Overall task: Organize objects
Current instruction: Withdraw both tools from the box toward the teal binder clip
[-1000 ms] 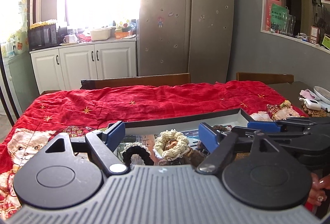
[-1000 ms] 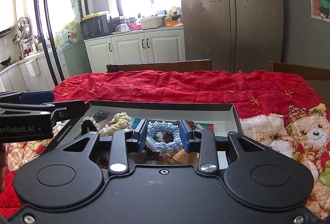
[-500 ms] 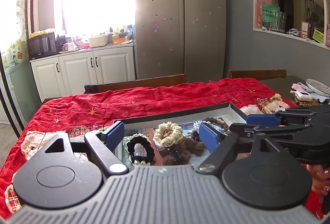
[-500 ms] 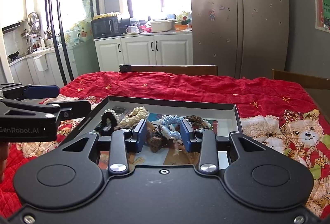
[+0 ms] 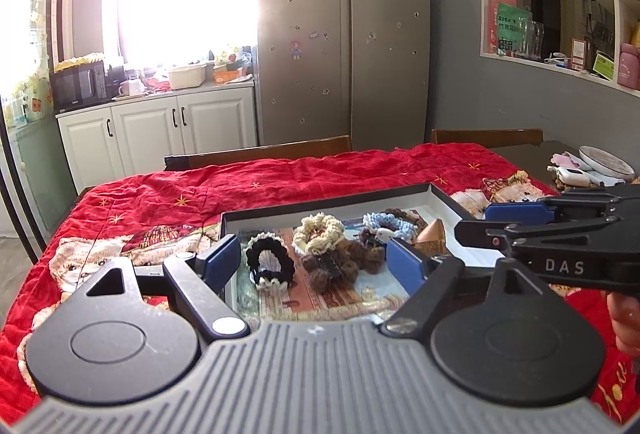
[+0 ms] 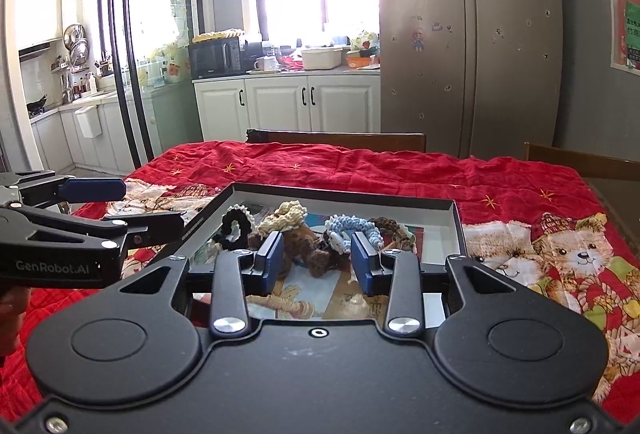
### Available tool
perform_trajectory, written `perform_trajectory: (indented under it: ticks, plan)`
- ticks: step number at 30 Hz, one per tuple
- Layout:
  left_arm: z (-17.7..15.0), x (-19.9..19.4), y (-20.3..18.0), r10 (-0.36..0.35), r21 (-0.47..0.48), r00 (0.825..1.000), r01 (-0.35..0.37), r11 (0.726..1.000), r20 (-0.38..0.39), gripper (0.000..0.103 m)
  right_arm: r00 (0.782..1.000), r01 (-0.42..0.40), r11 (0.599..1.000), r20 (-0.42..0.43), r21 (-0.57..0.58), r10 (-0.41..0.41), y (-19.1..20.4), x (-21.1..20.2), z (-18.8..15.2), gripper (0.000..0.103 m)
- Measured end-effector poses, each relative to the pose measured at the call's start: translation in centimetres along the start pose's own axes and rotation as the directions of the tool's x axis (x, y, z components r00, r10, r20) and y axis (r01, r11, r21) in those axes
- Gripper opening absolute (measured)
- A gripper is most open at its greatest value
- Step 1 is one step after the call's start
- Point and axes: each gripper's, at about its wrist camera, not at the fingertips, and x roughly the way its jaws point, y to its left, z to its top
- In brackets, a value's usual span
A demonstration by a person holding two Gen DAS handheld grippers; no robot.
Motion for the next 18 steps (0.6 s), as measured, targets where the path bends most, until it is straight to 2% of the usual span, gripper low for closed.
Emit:
perform_trajectory:
  ticks: [18]
  plan:
    - [-3.3,-1.5,0.0,-0.025,0.008,0.998,0.026,1.000,-0.065,0.088,0.999,-0.008,1.000,-0.034,0.022,0.009,0.7,-3.7,-3.5,0.037]
